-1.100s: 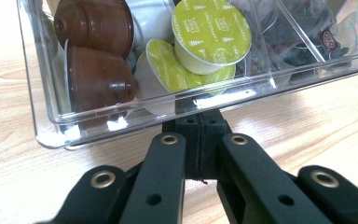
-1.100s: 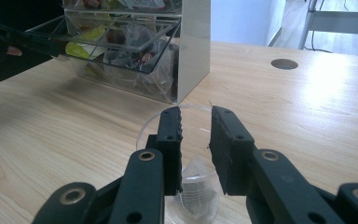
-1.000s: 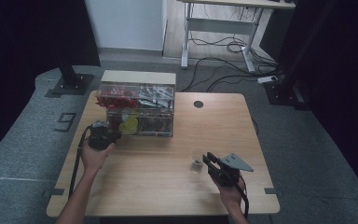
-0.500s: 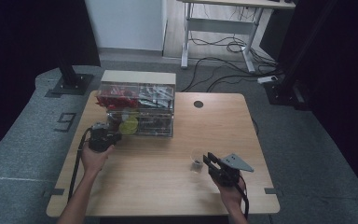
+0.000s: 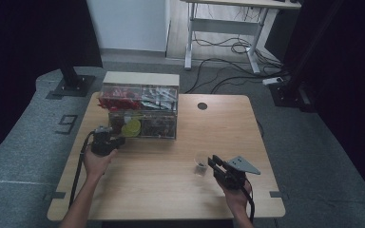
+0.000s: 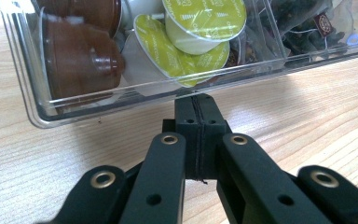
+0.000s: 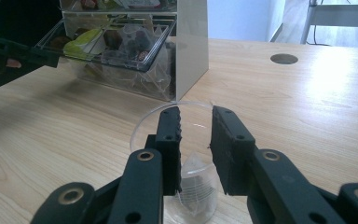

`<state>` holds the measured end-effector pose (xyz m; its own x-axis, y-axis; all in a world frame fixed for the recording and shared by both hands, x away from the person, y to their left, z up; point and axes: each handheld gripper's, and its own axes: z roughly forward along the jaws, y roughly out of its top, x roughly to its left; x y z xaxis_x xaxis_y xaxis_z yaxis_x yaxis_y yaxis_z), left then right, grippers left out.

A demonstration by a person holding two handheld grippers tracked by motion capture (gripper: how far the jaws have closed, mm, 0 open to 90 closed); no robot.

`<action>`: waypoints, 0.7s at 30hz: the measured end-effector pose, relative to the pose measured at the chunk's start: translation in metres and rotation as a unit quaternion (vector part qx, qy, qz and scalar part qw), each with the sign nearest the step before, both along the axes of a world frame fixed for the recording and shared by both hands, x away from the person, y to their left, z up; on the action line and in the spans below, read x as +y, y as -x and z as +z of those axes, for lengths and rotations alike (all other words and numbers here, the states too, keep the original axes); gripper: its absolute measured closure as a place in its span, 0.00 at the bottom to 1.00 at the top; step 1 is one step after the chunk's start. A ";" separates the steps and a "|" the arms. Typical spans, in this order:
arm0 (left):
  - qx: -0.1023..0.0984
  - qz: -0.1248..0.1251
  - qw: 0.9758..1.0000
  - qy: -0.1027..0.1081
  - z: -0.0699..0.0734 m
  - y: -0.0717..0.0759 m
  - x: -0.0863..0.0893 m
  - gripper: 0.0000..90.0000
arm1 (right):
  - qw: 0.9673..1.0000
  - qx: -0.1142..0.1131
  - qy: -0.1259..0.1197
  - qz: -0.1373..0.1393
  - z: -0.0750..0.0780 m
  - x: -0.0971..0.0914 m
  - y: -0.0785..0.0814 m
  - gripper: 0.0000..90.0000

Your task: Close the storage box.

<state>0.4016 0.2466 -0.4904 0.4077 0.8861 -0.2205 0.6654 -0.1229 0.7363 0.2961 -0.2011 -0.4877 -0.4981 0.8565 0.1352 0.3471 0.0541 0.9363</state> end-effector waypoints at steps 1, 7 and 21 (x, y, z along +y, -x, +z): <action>0.000 0.000 1.000 -0.001 -0.001 0.000 0.000 1.00 | 1.000 0.000 0.000 -0.001 0.000 0.000 0.000 0.80; -0.002 0.002 1.000 0.001 -0.002 0.002 0.000 1.00 | 1.000 0.000 0.000 -0.001 -0.001 -0.001 0.000 0.79; -0.022 -0.013 1.000 -0.006 -0.001 0.017 -0.011 1.00 | 1.000 0.001 -0.001 0.002 -0.001 -0.001 0.000 0.70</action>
